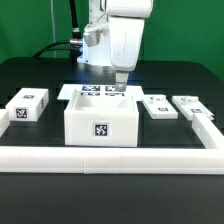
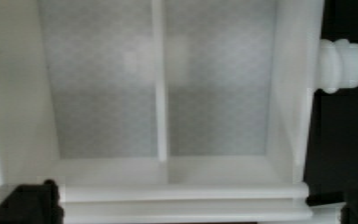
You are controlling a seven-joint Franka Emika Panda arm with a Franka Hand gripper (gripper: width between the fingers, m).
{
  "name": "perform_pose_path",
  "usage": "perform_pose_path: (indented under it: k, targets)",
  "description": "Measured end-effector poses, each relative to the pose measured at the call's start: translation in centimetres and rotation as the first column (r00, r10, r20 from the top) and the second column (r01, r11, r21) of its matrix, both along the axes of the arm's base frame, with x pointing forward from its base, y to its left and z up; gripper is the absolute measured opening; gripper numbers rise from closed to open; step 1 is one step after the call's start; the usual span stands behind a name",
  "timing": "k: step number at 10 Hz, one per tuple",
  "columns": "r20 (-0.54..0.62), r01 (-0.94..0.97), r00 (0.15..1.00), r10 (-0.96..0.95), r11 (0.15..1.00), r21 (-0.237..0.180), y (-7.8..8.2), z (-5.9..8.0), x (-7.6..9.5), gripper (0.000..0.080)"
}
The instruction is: Assemble cabinet
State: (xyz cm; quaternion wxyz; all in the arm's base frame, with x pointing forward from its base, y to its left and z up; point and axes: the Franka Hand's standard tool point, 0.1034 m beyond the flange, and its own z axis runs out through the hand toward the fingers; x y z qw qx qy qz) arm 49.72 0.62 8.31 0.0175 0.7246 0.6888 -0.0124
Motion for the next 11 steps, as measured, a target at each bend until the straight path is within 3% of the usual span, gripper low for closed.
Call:
perform_pose_path:
  k: [5,11]
  targets:
    - [-0.017,-0.024,1.0,0.024,1.0,0.012,1.3,-1.5,-2.7,0.0798]
    - [-0.057,0.012,0.998,-0.011,1.0,0.012,-0.4,-3.3,-4.8,0.0798]
